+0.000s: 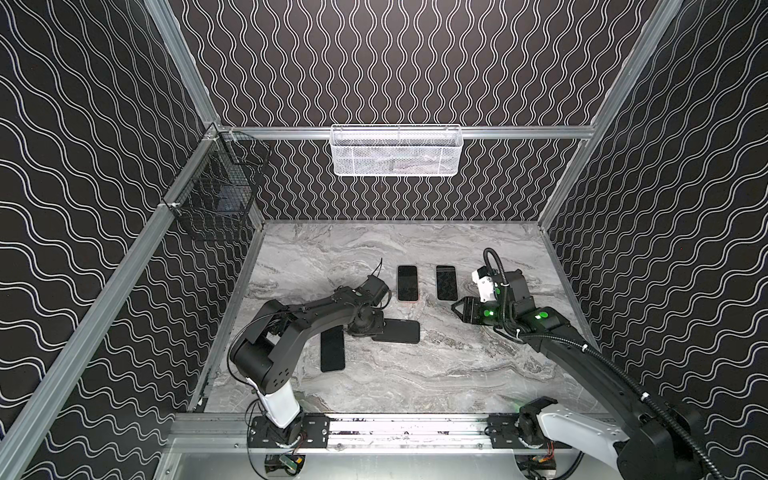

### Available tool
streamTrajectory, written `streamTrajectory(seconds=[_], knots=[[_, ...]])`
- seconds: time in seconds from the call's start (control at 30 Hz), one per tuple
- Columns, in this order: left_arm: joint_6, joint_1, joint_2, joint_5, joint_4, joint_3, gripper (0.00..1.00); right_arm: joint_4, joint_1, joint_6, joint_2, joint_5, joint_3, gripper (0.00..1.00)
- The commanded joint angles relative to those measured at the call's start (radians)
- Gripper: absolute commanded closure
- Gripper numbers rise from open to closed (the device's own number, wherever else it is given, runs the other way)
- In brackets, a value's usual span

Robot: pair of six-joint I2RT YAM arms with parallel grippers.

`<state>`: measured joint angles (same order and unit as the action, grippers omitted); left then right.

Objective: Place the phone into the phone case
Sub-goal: 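Open the left gripper and release the black case, then move the left gripper to the blue-edged black phone and grasp it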

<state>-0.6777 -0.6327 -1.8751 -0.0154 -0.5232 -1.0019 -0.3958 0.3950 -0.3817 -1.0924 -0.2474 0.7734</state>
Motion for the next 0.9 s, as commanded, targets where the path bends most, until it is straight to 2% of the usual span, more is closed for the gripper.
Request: streamTrajectory(seconds=[0.0,0.27,0.43,0.73,0.87], knots=[[-0.022,0.003,0.007,-0.017,0.038,-0.001,0.89,0.026,-0.002,-0.006,0.007,-0.003,-0.002,0.47],[-0.04,0.001,0.019,-0.036,0.039,-0.004,0.95,0.032,-0.004,-0.01,0.017,0.001,-0.009,0.47],[-0.05,0.001,0.026,-0.046,0.042,-0.003,0.94,0.034,-0.003,-0.013,0.02,0.003,-0.015,0.47],[-0.066,0.001,0.062,-0.014,0.022,-0.019,0.76,0.026,-0.005,-0.009,0.032,0.005,-0.016,0.47],[-0.1,0.001,0.159,0.117,-0.084,-0.024,0.53,0.023,-0.005,-0.003,0.043,-0.002,-0.014,0.47]])
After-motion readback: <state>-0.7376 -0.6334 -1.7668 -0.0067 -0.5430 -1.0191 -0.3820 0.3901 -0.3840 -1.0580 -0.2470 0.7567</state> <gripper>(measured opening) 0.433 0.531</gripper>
